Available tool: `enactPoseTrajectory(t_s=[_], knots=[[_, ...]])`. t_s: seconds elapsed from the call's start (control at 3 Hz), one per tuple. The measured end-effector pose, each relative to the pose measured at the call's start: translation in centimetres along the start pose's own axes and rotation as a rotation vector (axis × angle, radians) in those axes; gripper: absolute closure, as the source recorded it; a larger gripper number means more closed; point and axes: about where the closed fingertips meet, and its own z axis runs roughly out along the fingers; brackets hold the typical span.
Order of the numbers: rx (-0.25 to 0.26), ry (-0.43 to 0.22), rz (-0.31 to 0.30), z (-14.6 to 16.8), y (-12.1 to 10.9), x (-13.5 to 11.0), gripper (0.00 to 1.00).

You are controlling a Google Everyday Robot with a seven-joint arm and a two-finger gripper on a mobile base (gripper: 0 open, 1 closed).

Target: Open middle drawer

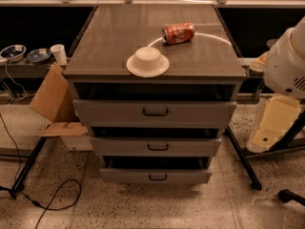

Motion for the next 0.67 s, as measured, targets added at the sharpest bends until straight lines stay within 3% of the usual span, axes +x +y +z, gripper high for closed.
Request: enactPoseTrajectory(t_s=[0.67], knots=[[-0.138, -0.084, -0.01, 15.4, 6.6, 0.5, 0.0]])
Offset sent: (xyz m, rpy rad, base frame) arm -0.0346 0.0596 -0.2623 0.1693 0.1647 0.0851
